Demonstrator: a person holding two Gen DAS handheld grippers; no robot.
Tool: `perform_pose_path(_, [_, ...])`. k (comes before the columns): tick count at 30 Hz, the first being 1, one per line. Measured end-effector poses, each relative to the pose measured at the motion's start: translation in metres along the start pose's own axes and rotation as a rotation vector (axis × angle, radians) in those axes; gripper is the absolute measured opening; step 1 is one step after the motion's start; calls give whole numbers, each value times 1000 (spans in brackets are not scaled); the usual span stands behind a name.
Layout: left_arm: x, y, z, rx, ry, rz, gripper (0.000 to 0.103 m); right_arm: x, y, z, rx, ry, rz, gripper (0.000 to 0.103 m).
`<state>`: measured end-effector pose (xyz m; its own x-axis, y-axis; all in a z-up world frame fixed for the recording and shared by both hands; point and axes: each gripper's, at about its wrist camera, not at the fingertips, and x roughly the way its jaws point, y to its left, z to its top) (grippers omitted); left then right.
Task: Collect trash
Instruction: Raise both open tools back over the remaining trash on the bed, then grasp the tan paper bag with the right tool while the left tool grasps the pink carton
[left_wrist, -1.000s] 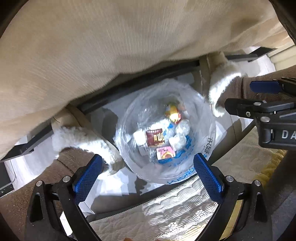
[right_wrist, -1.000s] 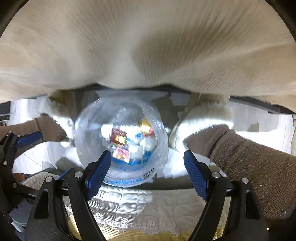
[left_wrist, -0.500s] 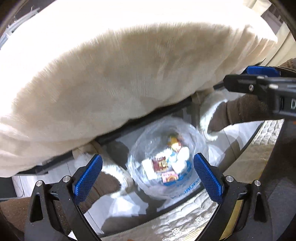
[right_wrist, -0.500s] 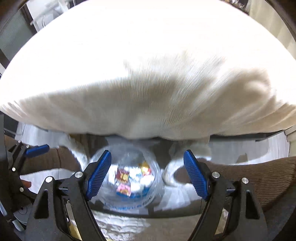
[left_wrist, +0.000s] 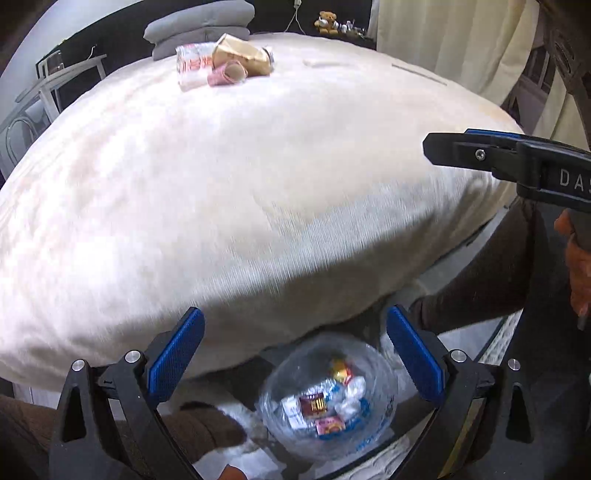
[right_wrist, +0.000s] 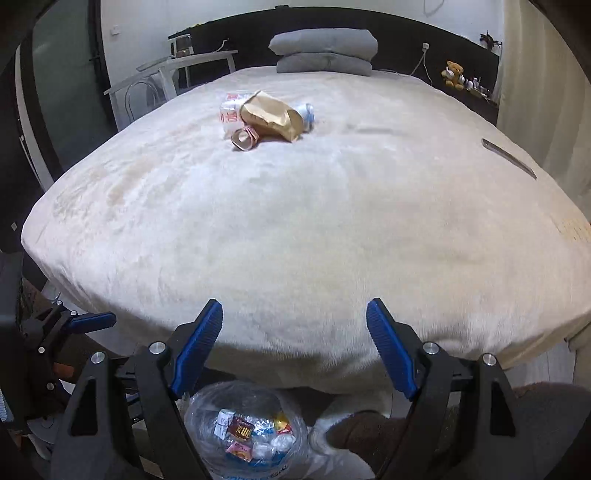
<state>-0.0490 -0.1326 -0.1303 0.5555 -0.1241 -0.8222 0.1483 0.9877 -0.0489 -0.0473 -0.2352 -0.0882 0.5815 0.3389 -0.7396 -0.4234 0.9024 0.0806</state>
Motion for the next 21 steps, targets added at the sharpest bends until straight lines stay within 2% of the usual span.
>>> perform_pose_path(8, [-4, 23, 58, -14, -39, -14, 97, 23, 2, 59, -22, -7, 55, 79])
perform_pose_path(18, [-1, 66, 129, -43, -86, -32, 97, 72, -13, 134, 80, 14, 122, 78])
perform_pose_path(21, [4, 76, 147, -33, -90, -31, 97, 88, -10, 154, 77, 17, 125, 78])
